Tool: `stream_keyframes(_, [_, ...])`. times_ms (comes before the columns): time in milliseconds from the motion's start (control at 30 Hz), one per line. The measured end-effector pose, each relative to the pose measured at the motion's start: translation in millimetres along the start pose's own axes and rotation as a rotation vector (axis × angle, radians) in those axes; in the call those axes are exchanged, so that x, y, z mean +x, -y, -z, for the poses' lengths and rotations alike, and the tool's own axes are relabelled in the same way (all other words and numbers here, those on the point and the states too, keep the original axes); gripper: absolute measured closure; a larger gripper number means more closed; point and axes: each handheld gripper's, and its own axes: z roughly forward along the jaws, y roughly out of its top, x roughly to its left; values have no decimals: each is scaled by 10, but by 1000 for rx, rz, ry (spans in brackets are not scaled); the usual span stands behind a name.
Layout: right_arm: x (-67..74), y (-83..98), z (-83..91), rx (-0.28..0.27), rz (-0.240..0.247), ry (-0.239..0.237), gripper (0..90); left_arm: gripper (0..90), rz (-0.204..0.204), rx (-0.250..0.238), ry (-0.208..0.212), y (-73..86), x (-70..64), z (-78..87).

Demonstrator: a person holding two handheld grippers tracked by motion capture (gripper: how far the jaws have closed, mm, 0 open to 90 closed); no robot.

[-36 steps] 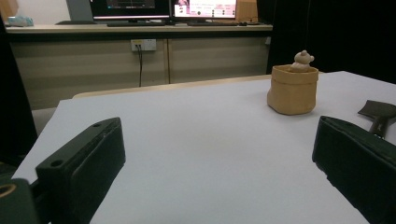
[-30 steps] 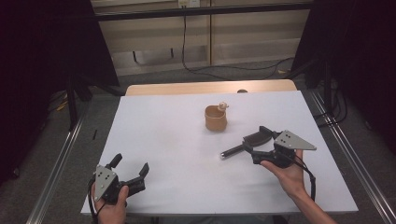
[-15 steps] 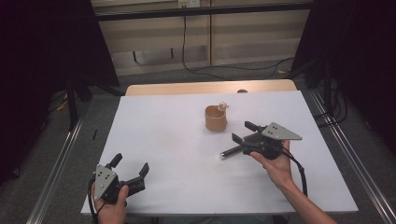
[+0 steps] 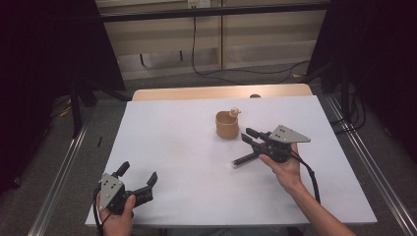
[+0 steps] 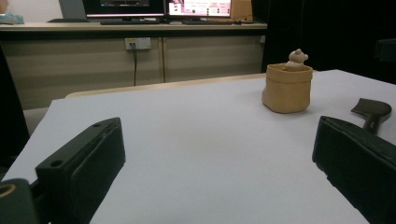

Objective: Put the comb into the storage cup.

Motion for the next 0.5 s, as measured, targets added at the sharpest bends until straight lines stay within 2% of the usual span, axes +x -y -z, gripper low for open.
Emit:
stream_keyframes(100, [6, -5, -27, 9, 8, -24, 850, 26, 5, 2, 3, 3, -3, -4])
stream_keyframes(167, [13, 2, -51, 22, 7, -42, 891, 26, 1, 1, -2, 1, 7, -1])
stream_keyframes(300, [8, 14, -95, 50, -1, -61, 900, 26, 4, -3, -2, 1, 10, 0])
stream_keyframes(500, [-36, -14, -134, 89, -13, -65, 900, 26, -3, -4, -1, -2, 5, -3])
